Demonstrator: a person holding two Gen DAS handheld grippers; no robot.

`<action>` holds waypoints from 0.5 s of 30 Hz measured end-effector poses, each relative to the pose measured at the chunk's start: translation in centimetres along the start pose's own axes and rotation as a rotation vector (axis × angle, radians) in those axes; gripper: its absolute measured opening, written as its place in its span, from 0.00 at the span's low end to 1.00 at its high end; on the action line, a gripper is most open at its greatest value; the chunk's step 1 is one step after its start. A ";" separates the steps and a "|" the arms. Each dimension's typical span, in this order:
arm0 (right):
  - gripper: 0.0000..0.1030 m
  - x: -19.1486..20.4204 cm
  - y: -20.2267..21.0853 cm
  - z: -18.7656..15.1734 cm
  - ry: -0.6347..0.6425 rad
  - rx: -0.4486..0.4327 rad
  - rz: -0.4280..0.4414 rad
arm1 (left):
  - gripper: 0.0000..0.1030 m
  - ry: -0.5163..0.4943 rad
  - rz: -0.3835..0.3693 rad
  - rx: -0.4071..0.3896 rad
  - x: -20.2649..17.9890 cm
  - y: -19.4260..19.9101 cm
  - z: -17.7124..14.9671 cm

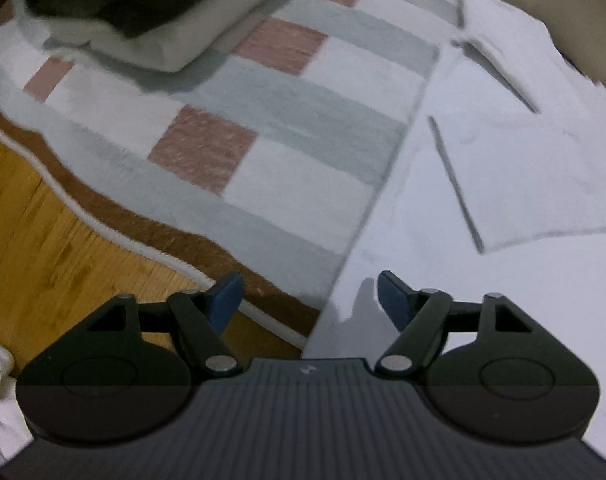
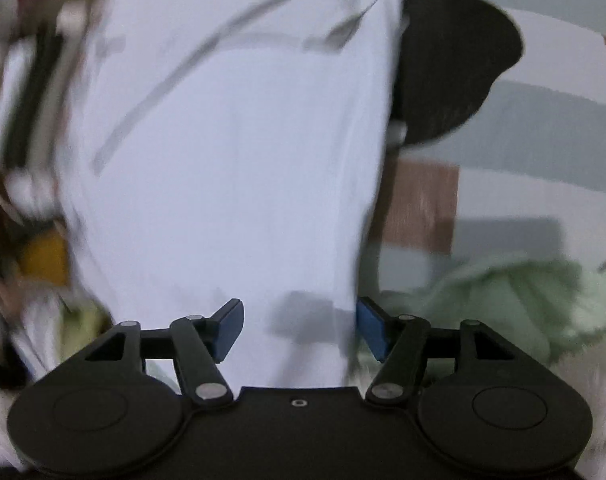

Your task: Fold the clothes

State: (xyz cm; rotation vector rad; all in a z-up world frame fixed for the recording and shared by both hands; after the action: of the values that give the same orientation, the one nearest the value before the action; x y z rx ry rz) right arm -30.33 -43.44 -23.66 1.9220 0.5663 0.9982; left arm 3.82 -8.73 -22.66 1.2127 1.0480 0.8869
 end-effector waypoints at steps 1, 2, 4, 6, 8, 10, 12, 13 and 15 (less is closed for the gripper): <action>0.66 0.1 -0.3 -0.4 0.005 0.003 0.002 | 0.76 0.021 -0.031 0.020 0.3 -0.4 0.0; 0.66 0.1 -0.6 -0.8 0.005 0.000 0.011 | 0.76 0.042 -0.065 0.043 0.6 -0.9 0.1; 0.66 0.0 -0.8 -1.2 0.001 -0.022 0.040 | 0.77 0.069 -0.107 0.070 0.9 -1.4 0.2; 0.57 -0.2 -0.3 -1.0 -0.013 -0.069 0.085 | 0.78 0.076 -0.120 0.068 0.9 -1.4 0.2; 0.26 -0.1 0.3 -0.9 -0.005 -0.140 0.116 | 0.78 0.052 -0.114 0.068 0.5 -1.4 0.0; 0.08 0.8 1.2 -1.0 0.055 -0.208 0.115 | 0.78 0.022 -0.112 0.069 0.1 -1.3 -0.1; 0.07 2.1 2.5 -1.0 0.125 -0.285 0.122 | 0.78 -0.007 -0.126 0.053 -0.3 -1.1 0.0; 0.07 2.9 3.4 -0.7 0.165 -0.331 0.131 | 0.78 -0.020 -0.134 0.036 -0.6 -0.8 0.0; 0.07 3.8 4.9 -0.2 0.198 -0.414 0.168 | 0.78 -0.053 -0.147 0.004 -1.2 -0.3 0.0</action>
State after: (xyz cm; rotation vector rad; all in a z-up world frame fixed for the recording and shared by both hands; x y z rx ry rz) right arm -28.29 -43.22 -17.83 1.5296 0.2800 1.3105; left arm 3.51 -9.88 -22.80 1.1413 1.0817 0.7354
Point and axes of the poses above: each gripper's, at about its wrist camera, not at the fingertips, and y roughly against the way its jaws point, x to its left, z to its top, the point moved 7 cm from there along -y, roughly the way its jaws point, and after that the axes turned 15 degrees about x, right-handed, at the moved point
